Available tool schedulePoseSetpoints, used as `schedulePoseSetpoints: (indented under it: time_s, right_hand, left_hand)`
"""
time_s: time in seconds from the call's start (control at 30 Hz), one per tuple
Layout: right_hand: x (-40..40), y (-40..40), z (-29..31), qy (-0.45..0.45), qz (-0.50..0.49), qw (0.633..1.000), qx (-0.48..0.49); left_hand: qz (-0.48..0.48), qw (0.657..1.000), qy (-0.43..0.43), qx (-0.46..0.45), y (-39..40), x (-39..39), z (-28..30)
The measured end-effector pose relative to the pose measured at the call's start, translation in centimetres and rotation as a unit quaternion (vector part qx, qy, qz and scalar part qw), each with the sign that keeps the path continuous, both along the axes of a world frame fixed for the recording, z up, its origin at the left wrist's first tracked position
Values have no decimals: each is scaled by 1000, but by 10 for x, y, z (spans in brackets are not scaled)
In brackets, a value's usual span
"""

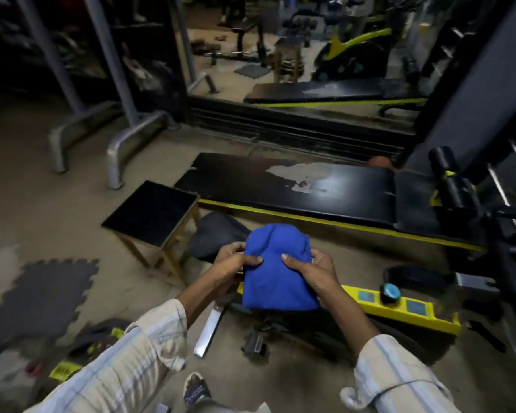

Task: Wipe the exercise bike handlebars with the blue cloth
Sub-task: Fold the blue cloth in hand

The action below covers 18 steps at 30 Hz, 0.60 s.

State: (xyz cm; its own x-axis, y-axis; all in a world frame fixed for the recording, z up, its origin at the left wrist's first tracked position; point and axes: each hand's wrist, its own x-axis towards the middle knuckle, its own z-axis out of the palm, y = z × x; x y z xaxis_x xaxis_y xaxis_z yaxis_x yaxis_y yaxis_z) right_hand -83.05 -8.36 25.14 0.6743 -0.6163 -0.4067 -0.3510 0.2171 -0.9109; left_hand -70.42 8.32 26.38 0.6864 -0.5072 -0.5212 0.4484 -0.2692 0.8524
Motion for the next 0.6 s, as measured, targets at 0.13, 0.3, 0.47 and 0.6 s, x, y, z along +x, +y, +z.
schedulePoseSetpoints:
  time_s: [0.13, 0.3, 0.47, 0.6]
  right_hand:
    - [64, 49, 3, -6, 45, 999, -17]
    - [137, 109, 2, 8, 97, 995, -24]
    - [213, 170, -10, 34, 142, 989, -34]
    - [268, 214, -15, 59, 214, 974, -46]
  left_hand:
    - [56, 998, -1, 4, 57, 49, -5]
    - [101, 995, 12, -3, 124, 107, -12]
    - [159, 987, 8, 19, 192, 161, -28]
    - [161, 982, -59, 74, 249, 194, -43]
